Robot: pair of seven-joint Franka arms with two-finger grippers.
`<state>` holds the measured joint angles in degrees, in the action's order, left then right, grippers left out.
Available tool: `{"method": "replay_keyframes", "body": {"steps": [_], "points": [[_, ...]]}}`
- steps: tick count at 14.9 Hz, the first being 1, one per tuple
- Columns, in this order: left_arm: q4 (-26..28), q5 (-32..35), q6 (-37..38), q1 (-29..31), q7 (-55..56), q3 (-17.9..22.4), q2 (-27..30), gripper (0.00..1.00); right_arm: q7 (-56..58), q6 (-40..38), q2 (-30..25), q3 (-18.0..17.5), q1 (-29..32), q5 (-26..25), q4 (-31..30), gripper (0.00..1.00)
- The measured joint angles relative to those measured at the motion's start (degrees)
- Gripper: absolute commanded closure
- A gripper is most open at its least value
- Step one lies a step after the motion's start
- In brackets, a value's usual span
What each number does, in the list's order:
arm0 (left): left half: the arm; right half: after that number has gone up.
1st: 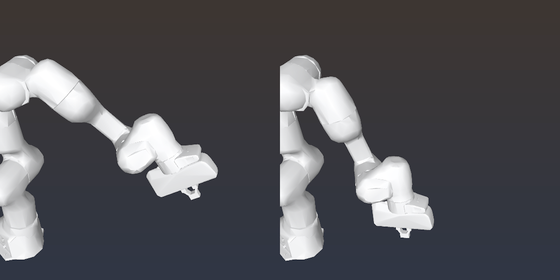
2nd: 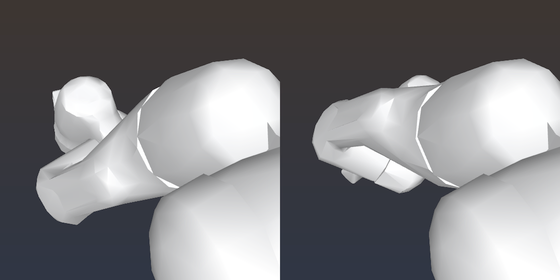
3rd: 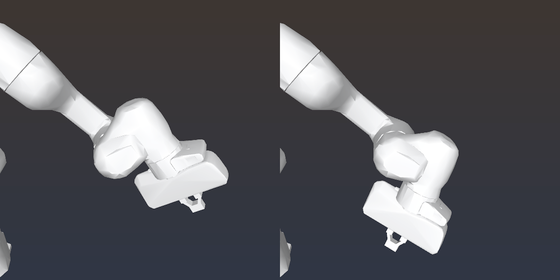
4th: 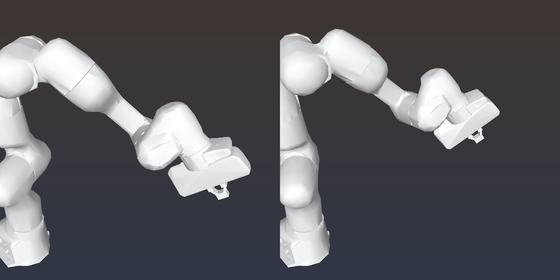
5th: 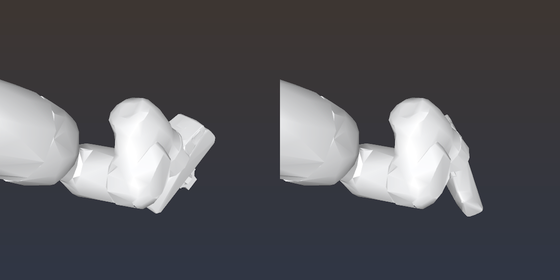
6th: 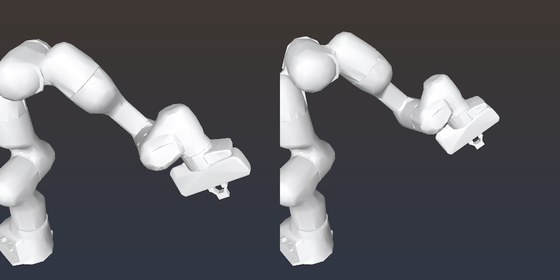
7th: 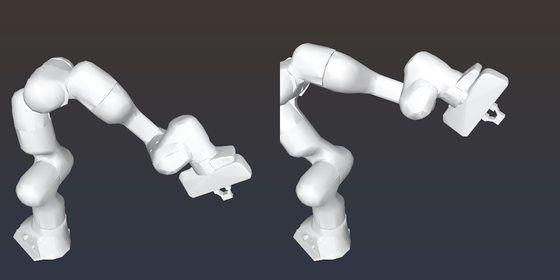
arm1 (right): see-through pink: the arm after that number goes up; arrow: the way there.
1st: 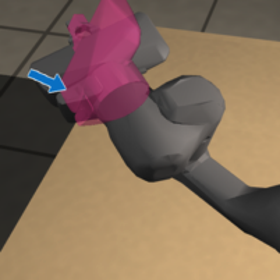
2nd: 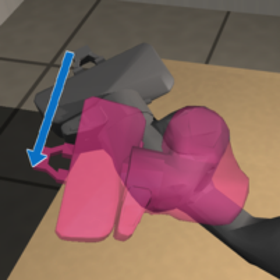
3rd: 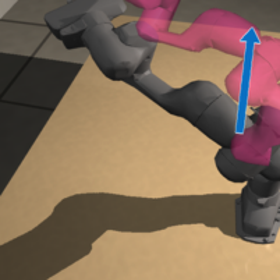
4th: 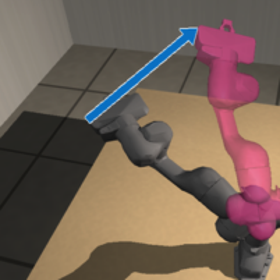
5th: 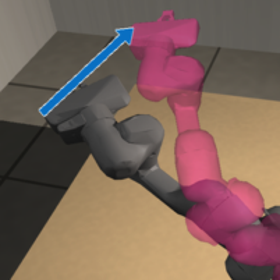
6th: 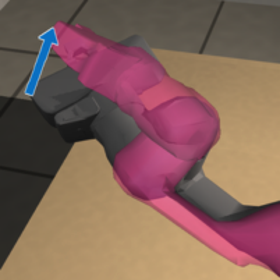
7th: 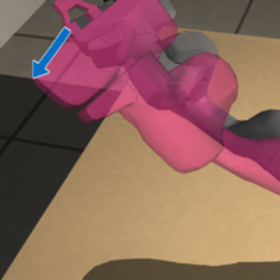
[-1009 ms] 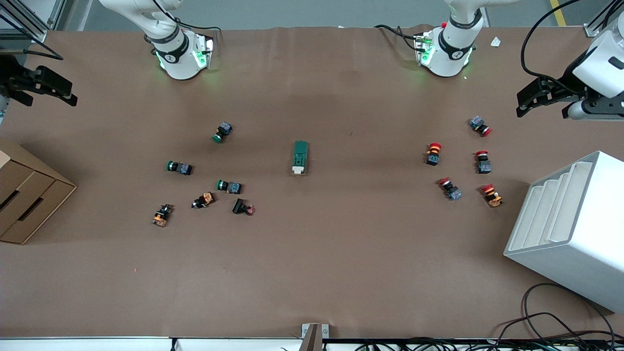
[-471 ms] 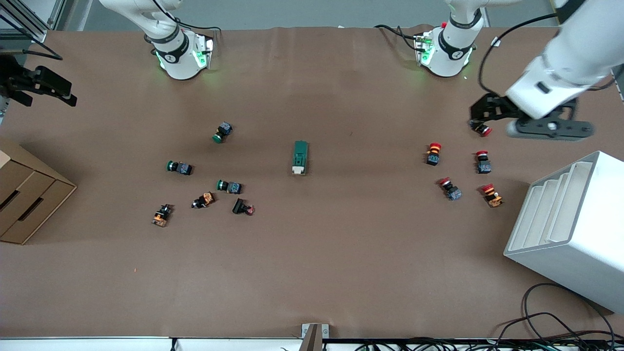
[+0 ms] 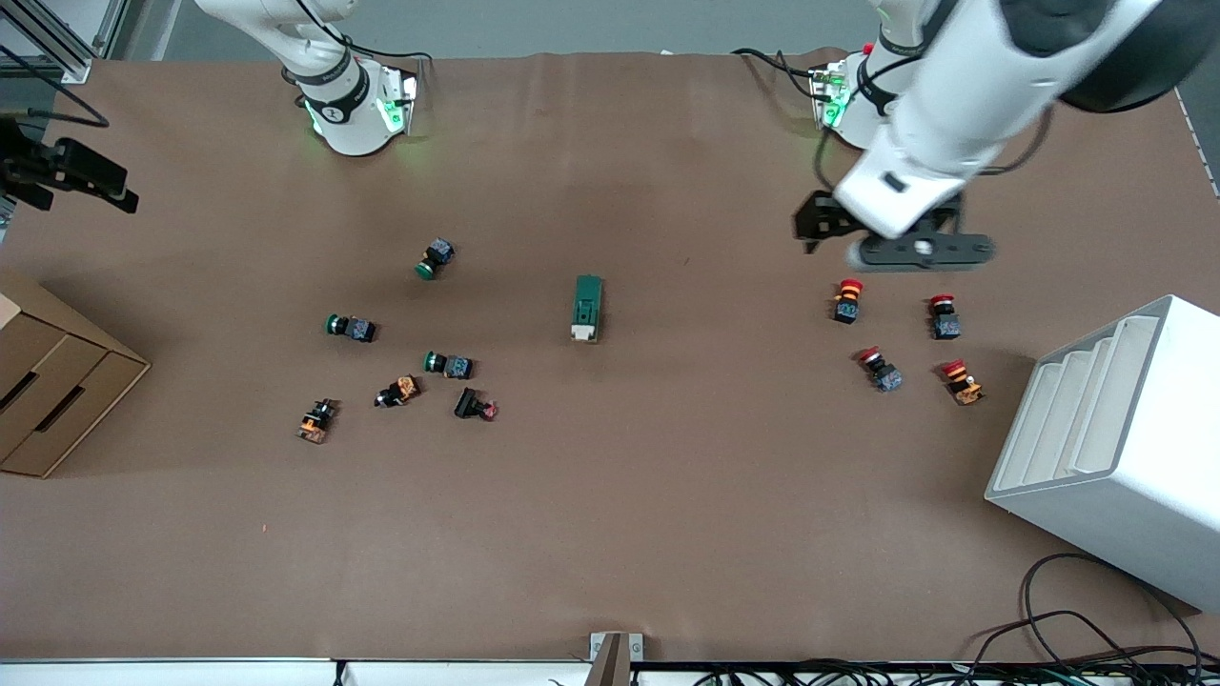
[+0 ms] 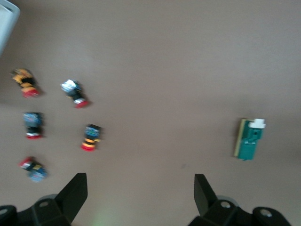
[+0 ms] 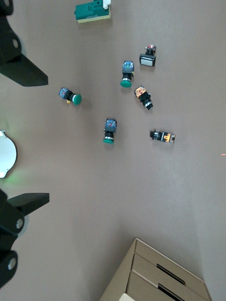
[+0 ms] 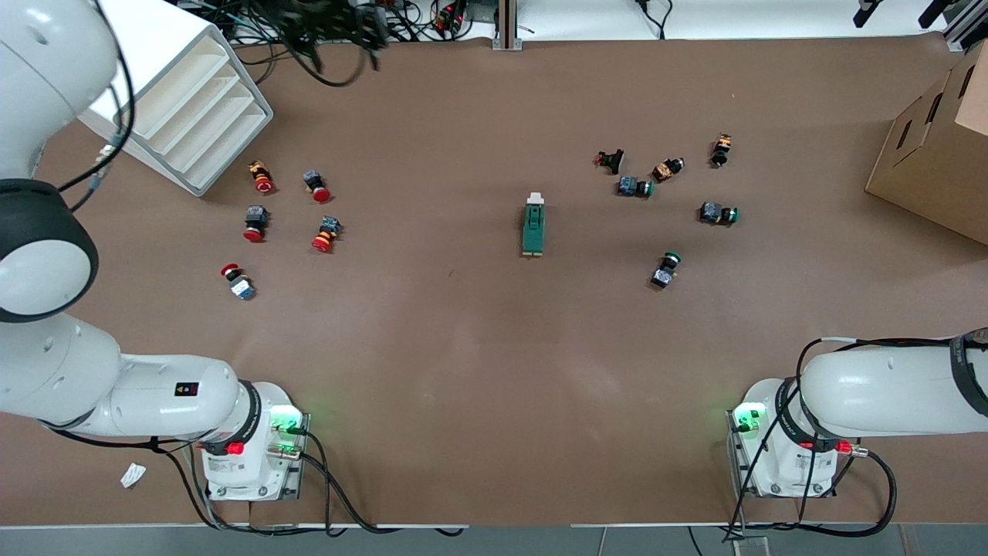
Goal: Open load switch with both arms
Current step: 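Move the left gripper over the green load switch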
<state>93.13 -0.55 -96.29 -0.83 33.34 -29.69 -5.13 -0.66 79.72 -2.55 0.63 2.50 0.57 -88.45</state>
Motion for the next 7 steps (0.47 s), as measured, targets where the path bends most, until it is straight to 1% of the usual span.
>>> {"method": "replay_keyframes", "body": {"steps": [2, 5, 7], "points": [[1.78, 0.0, -4.24, -2.57, 6.71, -1.86, -1.46, 0.0, 0.01, 1.69, 2.1, -0.01, 0.31, 0.0, -0.04, 0.0], [4.49, 0.3, -10.3, -8.56, 16.98, -2.24, -3.68, 0.0, 0.02, 5.07, 6.57, -0.14, 0.34, -0.17, -0.11, 0.0], [6.33, 2.39, -13.5, -13.17, 24.03, -2.32, -5.18, 0.0, 0.23, 6.29, 10.33, -0.06, 0.59, -0.64, -0.15, 0.0]]}}
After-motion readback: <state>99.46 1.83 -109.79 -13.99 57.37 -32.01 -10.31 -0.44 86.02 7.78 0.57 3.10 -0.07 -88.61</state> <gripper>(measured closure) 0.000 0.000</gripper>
